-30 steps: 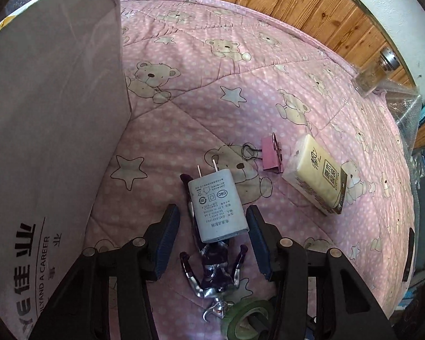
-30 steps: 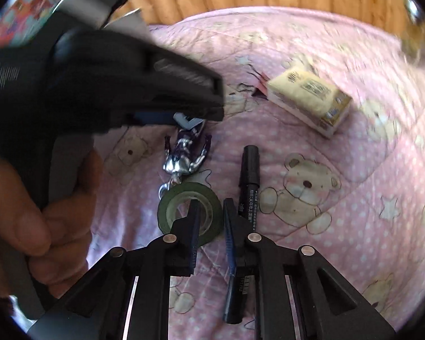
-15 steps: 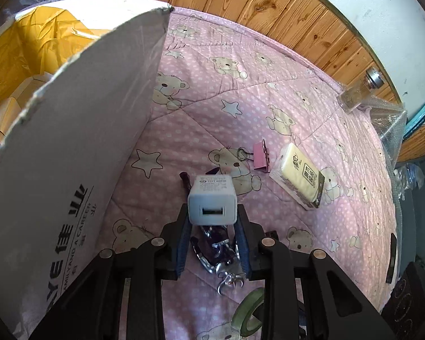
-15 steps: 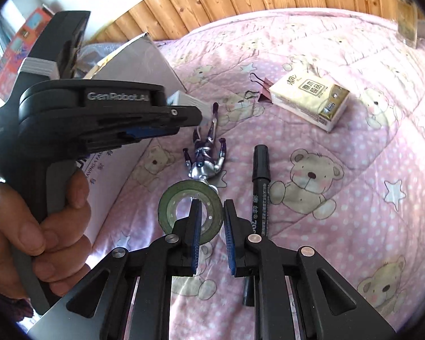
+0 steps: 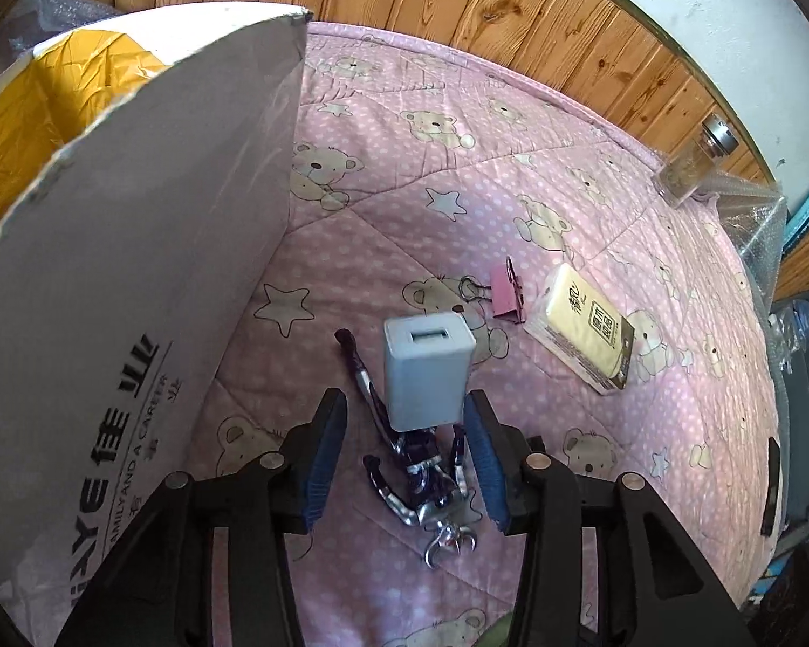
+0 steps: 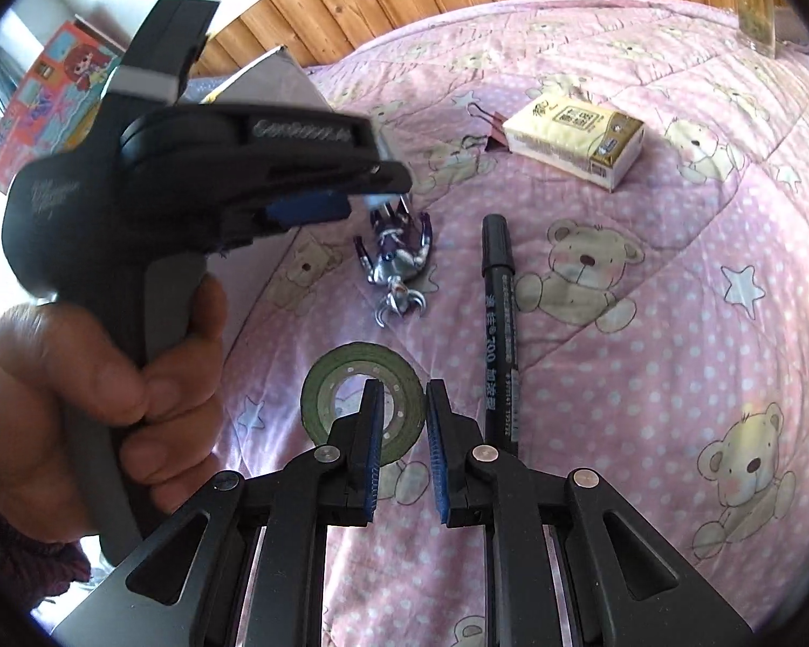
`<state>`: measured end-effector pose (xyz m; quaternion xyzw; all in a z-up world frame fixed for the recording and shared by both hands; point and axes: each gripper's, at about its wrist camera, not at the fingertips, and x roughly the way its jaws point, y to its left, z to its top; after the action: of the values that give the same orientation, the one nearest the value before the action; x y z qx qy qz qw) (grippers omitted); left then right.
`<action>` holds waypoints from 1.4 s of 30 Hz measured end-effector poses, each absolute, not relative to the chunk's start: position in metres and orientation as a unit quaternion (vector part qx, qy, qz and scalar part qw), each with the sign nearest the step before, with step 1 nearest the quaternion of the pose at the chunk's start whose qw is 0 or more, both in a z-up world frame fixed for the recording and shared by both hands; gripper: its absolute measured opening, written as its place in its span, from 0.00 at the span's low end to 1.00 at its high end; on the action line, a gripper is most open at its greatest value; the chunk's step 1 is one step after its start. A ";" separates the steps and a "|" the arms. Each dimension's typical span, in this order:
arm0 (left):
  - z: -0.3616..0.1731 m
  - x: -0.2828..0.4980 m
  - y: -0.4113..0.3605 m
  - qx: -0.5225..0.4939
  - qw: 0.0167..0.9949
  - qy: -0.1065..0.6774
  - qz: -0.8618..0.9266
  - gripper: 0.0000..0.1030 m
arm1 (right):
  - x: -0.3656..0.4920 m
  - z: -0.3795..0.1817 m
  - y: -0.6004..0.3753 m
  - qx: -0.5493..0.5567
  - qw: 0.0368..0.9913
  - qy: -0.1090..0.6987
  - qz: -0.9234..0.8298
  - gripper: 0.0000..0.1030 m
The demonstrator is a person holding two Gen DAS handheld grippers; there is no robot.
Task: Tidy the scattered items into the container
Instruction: 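Lift and carry the charger and green tape with both tools over the box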
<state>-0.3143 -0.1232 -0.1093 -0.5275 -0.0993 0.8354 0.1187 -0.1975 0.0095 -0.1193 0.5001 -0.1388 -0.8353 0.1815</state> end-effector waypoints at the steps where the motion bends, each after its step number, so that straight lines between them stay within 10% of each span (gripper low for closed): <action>1: -0.111 -0.316 -0.121 -0.526 0.117 -0.095 0.837 0.45 | -0.194 -0.120 0.009 0.501 0.182 -0.139 -0.834 0.16; 42: -0.070 -0.255 -0.114 -0.487 0.186 -0.073 0.850 0.35 | -0.178 -0.119 0.037 0.485 0.188 -0.194 -0.832 0.16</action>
<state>-0.2552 -0.1143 -0.0702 -0.4870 -0.0728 0.8503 0.1858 -0.1782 0.0375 -0.1186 0.4846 -0.1936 -0.8320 0.1885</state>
